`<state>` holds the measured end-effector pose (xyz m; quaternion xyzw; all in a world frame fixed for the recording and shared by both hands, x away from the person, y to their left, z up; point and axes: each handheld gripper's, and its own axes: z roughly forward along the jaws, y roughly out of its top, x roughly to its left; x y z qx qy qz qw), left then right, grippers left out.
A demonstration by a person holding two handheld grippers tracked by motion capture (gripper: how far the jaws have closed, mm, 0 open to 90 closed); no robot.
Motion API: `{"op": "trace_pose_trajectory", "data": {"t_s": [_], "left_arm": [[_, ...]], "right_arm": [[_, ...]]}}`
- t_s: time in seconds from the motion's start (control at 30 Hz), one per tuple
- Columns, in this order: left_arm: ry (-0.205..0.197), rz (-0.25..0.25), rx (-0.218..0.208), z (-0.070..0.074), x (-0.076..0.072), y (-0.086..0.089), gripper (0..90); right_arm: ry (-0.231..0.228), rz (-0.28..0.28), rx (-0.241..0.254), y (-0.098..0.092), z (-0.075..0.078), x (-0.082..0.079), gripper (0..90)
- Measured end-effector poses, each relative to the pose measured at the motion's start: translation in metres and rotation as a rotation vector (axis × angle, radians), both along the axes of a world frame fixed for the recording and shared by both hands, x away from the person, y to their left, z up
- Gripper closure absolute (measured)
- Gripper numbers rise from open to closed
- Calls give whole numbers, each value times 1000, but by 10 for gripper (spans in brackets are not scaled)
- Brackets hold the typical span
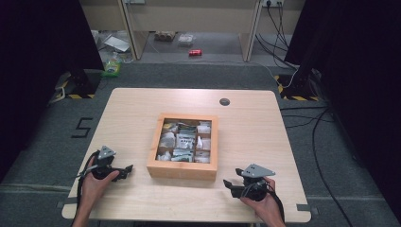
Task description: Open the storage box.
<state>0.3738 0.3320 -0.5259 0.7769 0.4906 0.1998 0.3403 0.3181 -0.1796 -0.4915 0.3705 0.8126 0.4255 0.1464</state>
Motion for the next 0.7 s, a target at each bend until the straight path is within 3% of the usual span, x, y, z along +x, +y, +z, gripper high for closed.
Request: {"op": "trace_pose_trajectory", "data": {"t_s": [0.7], "left_arm": [[0, 0, 0, 0, 0, 0, 0]], "right_arm": [[-17, 52, 10, 25, 2, -7, 336]]}}
